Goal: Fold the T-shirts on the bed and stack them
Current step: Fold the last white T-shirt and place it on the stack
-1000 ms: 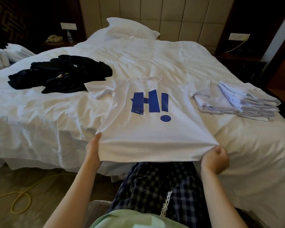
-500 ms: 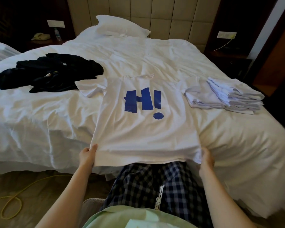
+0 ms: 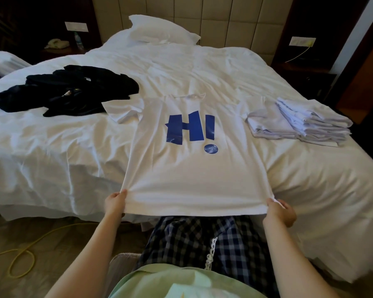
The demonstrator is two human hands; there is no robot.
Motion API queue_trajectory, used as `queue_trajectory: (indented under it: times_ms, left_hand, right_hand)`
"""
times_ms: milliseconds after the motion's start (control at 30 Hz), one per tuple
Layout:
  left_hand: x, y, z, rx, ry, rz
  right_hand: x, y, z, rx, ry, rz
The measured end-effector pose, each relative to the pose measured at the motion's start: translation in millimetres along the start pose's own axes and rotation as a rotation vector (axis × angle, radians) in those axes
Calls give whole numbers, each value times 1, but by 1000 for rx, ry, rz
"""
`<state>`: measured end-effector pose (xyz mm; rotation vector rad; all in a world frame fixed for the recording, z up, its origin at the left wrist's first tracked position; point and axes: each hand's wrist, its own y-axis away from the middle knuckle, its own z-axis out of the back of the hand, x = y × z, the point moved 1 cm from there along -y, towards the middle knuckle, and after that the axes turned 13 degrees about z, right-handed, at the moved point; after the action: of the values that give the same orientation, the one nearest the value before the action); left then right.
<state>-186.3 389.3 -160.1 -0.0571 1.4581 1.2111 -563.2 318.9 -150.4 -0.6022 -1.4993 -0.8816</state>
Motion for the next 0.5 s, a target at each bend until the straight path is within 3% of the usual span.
queue_trajectory:
  times_ms: [133, 300, 500]
  left_hand:
    - [1, -2, -2, -34, -155, -39]
    - [3, -6, 0, -39, -204, -42]
    - [11, -6, 2, -34, -106, -52]
  right_hand:
    - [5, 2, -7, 45, 110, 72]
    - [-4, 3, 2, -1, 210, -56]
    - [-5, 5, 3, -109, 174, 143]
